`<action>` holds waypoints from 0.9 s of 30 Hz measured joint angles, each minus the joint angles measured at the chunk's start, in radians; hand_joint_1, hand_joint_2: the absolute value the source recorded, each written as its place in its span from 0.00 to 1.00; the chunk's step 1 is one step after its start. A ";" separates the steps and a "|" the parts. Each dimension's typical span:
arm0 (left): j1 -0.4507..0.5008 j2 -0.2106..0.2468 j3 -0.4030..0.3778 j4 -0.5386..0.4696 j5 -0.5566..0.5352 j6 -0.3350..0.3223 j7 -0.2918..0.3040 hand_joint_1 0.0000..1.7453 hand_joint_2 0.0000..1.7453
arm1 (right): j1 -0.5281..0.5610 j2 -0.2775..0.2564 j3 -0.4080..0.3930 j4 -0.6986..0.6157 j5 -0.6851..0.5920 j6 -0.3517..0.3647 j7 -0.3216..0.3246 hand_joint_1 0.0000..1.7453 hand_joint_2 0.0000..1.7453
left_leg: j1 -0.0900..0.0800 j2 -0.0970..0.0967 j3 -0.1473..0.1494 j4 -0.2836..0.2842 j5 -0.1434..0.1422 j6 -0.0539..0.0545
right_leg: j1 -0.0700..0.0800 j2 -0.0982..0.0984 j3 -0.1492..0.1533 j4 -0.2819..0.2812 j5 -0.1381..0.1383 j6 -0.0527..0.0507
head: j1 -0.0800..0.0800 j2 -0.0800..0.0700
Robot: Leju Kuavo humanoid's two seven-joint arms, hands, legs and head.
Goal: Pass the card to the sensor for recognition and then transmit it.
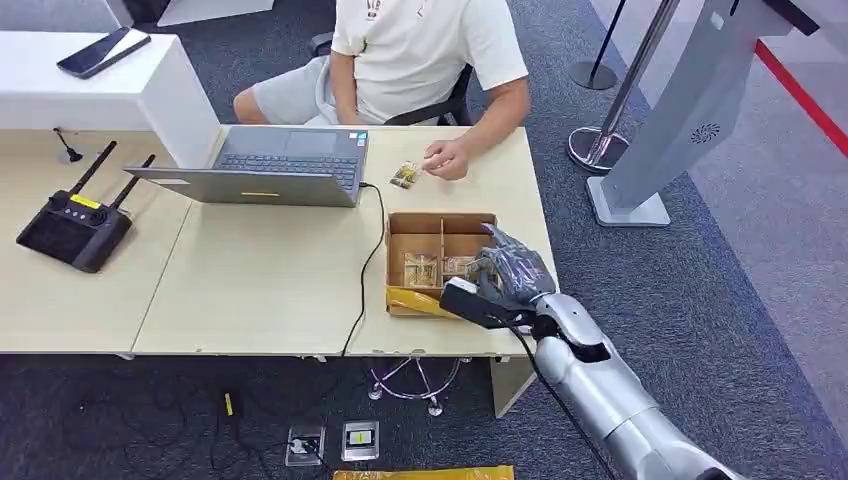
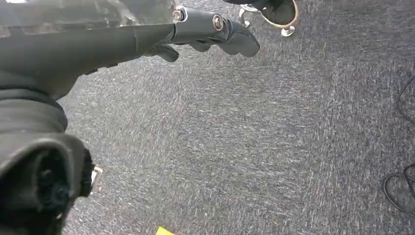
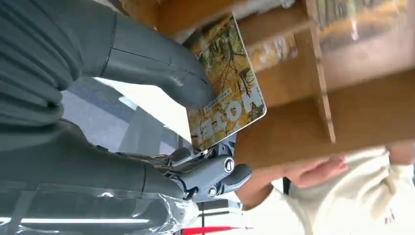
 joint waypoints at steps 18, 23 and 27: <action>0.002 -0.003 -0.015 0.000 0.003 0.013 -0.015 0.00 0.00 | -0.272 -0.047 -0.146 -0.105 -0.047 -0.065 -0.031 1.00 1.00 | 0.000 0.000 0.000 0.000 0.001 0.000 | 0.000 0.000 0.000 0.000 0.001 0.000 | 0.000 0.000; 0.001 -0.003 -0.019 0.000 -0.009 0.011 -0.016 0.00 0.00 | -0.357 -0.045 -0.149 -0.063 -0.013 -0.072 -0.085 1.00 1.00 | 0.000 0.000 -0.001 0.000 0.001 0.000 | 0.000 0.000 0.000 0.000 0.000 0.000 | 0.000 0.000; 0.001 -0.003 -0.027 0.000 -0.019 0.007 -0.016 0.00 0.00 | -0.423 -0.031 -0.145 0.026 0.007 -0.092 -0.118 1.00 1.00 | 0.000 0.000 -0.001 0.000 0.001 0.000 | 0.000 -0.001 0.000 0.000 0.000 0.000 | 0.000 0.000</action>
